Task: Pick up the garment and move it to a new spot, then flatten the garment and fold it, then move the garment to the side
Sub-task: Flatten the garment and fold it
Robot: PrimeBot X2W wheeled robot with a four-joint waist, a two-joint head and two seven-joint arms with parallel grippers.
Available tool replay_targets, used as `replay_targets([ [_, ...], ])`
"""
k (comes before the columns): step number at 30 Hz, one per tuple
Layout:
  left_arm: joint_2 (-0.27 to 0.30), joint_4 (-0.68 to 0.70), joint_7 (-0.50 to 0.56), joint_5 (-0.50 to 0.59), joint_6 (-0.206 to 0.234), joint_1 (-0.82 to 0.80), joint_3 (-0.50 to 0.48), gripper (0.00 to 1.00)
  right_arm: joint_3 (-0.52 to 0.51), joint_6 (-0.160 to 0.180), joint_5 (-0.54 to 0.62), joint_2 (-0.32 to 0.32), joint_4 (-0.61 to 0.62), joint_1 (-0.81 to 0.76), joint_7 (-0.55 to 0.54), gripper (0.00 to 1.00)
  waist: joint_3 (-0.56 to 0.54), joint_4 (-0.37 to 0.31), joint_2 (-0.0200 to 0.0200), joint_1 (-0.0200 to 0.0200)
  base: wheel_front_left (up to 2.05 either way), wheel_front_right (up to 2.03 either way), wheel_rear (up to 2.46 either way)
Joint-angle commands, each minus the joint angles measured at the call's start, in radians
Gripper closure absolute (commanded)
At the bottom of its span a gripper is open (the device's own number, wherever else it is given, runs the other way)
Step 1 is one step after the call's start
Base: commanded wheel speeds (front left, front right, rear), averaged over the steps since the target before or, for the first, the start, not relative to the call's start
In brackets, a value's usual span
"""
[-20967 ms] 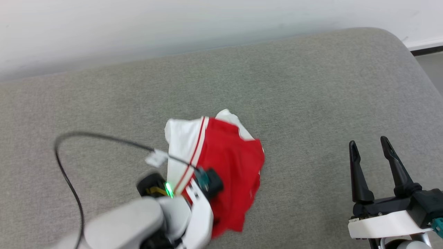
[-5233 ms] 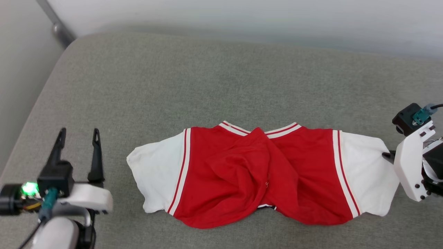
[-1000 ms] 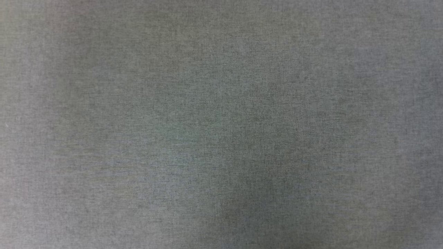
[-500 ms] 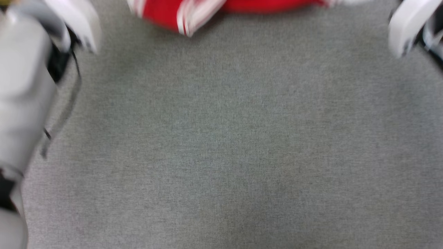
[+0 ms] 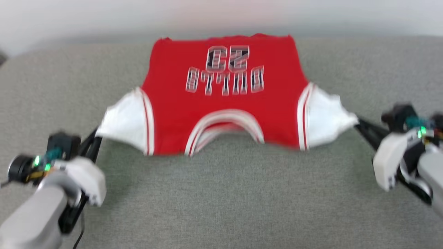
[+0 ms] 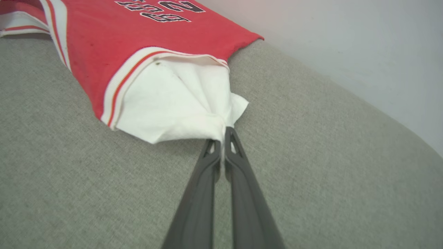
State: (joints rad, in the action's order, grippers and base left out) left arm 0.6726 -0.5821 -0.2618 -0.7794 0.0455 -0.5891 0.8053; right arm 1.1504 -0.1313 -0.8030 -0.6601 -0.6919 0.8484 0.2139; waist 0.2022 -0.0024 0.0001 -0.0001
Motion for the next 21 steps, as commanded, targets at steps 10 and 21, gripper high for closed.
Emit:
replay_targets([
  [10,0.140,0.233,0.078,-0.087,0.128,0.345,0.021,1.00,0.004,0.001,-0.097,-0.160,0.183,-0.294,-0.152,1.00,-0.157,-0.010,-0.0001,0.0001,0.00,0.00,0.00],
  [21,0.221,0.404,0.102,-0.124,0.255,0.578,0.056,1.00,-0.090,0.002,-0.147,-0.291,0.383,-0.607,-0.265,1.00,-0.207,-0.006,-0.0001,0.0001,0.00,0.00,0.00],
])
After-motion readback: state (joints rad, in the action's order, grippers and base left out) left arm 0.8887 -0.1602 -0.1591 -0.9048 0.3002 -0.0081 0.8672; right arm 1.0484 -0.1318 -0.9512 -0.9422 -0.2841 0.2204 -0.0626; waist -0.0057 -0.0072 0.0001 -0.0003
